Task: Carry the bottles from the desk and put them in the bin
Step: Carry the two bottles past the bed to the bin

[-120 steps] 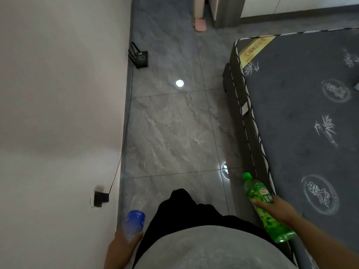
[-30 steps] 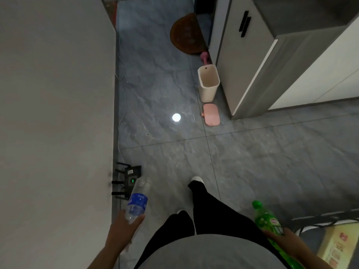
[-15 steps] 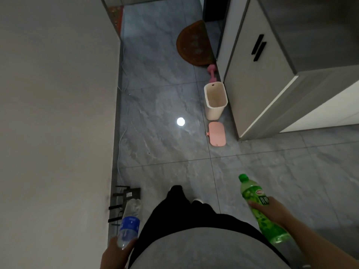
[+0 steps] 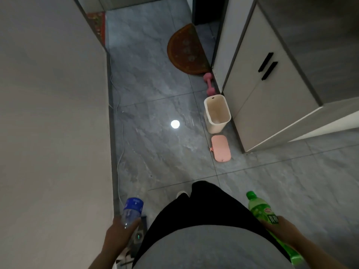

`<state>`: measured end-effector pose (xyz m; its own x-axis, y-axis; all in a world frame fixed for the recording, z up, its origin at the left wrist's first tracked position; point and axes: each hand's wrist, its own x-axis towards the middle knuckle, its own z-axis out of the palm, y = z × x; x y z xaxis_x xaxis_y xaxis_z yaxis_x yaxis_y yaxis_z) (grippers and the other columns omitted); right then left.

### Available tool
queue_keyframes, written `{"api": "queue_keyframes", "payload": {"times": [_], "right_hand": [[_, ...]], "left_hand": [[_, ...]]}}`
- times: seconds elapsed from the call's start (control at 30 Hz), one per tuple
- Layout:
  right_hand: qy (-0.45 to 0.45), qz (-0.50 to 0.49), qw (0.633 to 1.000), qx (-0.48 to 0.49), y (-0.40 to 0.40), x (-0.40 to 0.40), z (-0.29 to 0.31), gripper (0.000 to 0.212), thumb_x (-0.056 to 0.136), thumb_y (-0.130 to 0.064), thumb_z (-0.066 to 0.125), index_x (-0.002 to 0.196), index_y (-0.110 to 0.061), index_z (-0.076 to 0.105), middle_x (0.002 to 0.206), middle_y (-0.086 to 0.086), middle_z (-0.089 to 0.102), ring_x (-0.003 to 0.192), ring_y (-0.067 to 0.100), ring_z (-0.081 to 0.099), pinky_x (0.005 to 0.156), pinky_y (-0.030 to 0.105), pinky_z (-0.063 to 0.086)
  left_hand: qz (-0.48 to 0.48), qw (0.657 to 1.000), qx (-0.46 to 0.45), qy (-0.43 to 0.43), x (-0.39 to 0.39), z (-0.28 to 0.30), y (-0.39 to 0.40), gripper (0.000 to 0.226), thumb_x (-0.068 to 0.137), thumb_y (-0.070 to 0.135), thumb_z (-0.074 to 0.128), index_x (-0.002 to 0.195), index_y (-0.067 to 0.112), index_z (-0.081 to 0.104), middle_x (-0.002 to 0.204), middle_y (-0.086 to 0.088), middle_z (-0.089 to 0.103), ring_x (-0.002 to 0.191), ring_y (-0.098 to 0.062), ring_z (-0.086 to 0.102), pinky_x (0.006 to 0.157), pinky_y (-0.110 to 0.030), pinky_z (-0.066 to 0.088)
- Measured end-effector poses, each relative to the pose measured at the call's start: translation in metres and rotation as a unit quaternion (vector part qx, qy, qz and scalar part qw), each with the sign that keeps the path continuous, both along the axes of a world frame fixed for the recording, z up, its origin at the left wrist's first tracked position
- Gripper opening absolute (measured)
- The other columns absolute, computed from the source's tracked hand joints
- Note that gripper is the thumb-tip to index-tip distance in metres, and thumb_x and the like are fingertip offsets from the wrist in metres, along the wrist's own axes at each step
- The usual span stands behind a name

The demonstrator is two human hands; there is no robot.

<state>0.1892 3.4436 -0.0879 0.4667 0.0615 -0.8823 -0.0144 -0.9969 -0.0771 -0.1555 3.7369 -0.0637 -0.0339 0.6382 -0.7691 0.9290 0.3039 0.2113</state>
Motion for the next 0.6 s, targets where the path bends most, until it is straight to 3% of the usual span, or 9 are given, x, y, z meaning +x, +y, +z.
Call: {"api": "queue_keyframes", "payload": {"times": [0.2,0.3,0.47,0.6], "right_hand": [[0.007,-0.045,0.999,-0.012,0.05,0.03,0.0,0.057,0.083,-0.049,0.062,0.107,0.004,0.062,0.102,0.022,0.068,0.093,0.032,0.065,0.074,0.029,0.044],[0.011,-0.051,0.999,-0.005,0.088,0.058,-0.003,0.061,0.081,-0.051,0.063,0.106,0.004,0.062,0.102,0.023,0.067,0.093,0.033,0.065,0.071,0.029,0.043],[0.001,-0.054,0.998,0.036,0.157,0.102,0.001,0.061,0.078,-0.049,0.068,0.111,0.001,0.06,0.106,0.024,0.067,0.095,0.034,0.065,0.084,0.037,0.05],[-0.006,-0.036,0.998,0.046,0.206,0.135,0.009,0.065,0.079,-0.051,0.066,0.12,-0.002,0.053,0.117,0.022,0.062,0.104,0.034,0.061,0.09,0.038,0.049]], "left_hand": [[-0.013,1.0,0.004,-0.001,0.049,-0.005,0.068,0.06,0.076,0.04,0.072,0.117,0.003,0.049,0.112,-0.024,0.062,0.102,-0.037,0.061,0.077,-0.035,0.042],[-0.013,1.0,-0.002,0.004,0.069,-0.007,0.093,0.055,0.076,0.038,0.073,0.113,0.005,0.049,0.107,-0.024,0.063,0.096,-0.037,0.062,0.078,-0.037,0.048],[0.007,0.999,-0.022,0.029,0.094,-0.008,0.135,0.073,0.072,0.041,0.075,0.127,0.003,0.043,0.113,-0.024,0.061,0.096,-0.039,0.063,0.087,-0.044,0.052],[0.022,0.999,-0.023,0.025,0.112,-0.006,0.168,0.075,0.074,0.039,0.075,0.13,0.002,0.041,0.116,-0.026,0.061,0.098,-0.04,0.063,0.088,-0.048,0.052]]}}
